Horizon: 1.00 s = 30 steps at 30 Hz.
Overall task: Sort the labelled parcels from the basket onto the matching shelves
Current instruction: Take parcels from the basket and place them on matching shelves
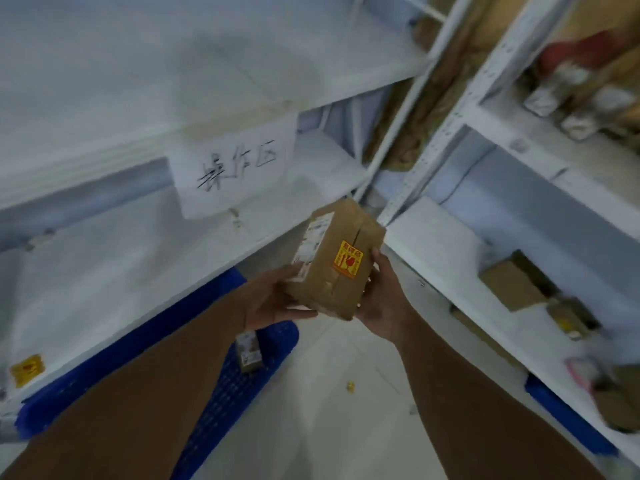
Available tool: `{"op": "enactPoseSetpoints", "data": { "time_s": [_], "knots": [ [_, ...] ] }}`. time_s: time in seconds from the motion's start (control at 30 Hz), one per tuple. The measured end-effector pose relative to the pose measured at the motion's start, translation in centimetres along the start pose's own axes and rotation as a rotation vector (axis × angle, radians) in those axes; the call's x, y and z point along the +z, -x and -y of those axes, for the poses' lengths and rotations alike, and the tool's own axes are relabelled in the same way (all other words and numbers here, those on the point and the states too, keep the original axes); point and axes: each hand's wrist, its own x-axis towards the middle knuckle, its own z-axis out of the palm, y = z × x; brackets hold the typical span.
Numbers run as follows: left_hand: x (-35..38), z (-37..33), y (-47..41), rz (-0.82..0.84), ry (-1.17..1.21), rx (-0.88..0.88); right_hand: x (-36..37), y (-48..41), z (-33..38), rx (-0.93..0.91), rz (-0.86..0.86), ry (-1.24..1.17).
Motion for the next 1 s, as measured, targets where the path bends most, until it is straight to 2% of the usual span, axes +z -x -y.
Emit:
{"op": "enactPoseSetpoints", "data": {
  "time_s": [0.23,0.37,0.47,0.67,0.83,1.0],
  "knots": [
    [25.0,-0.6,0.3,-0.013,-0.439,0.196,-11.1,17.2,11.6,-0.273,-0.310,0.130],
    [38.5,1.9,2.7,0.080,-0.498,0.307,-15.7,27.9,15.9,-0.416,-0.376,0.175],
    [46.6,3.2,5.4,0.185,-0.452,0.259,-19.5,36.2,18.4,-0.498,-0.441,0.120],
    [58.5,4.2,13.3,0.412,-0.654,0.226,-25.2,52.7,20.8,-0.615,-0.455,0.064],
    [67.4,3.6,20.0,0.551,-0.796,0.321,-27.0,62.9,23.7,-0.746,-0.433,0.102],
    [73.1,2.0,24.4,0.642,-0.799,0.419,-26.5,69.4,26.6,-0.864,-0.410,0.129]
  ]
}}
